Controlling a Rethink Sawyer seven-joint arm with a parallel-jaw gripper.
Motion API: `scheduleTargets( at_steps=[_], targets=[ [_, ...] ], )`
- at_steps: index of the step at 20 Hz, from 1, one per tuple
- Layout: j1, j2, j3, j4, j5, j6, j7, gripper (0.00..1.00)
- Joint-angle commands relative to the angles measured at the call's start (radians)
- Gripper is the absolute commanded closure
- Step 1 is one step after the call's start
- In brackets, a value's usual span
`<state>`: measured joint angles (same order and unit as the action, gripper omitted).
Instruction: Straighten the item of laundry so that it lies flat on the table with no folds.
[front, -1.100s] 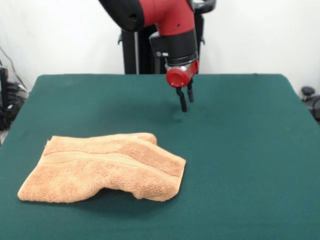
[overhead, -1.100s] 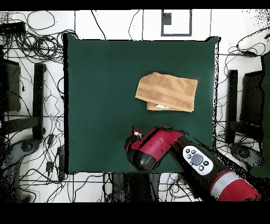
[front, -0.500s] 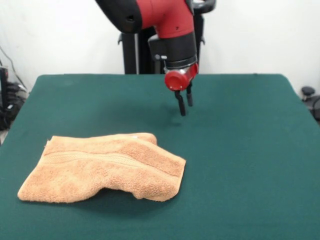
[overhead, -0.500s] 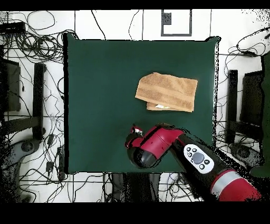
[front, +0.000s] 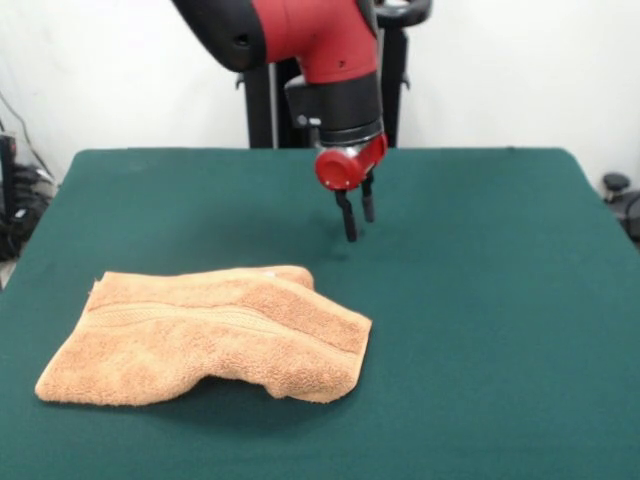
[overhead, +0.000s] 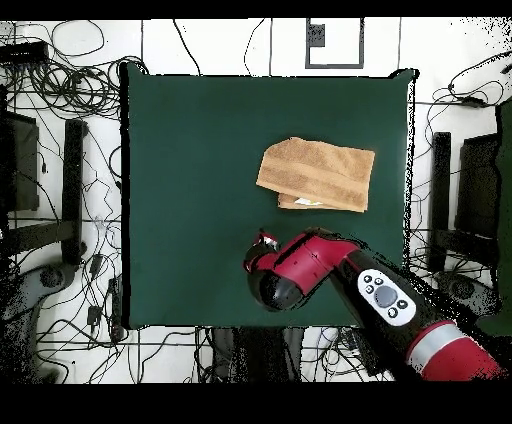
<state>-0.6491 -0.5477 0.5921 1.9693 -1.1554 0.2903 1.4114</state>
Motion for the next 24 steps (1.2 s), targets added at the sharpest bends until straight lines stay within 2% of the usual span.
scheduleTargets(
  at_steps=[1, 10, 24],
  targets=[
    [0.007, 0.11, 0.072, -0.137, 0.02, 0.144, -0.213, 0.0],
    [-0.026, 0.145, 0.094, -0.181, 0.016, 0.167, -0.271, 0.0],
    [-0.032, 0.164, 0.111, -0.211, 0.018, 0.192, -0.298, 0.0]
  ],
)
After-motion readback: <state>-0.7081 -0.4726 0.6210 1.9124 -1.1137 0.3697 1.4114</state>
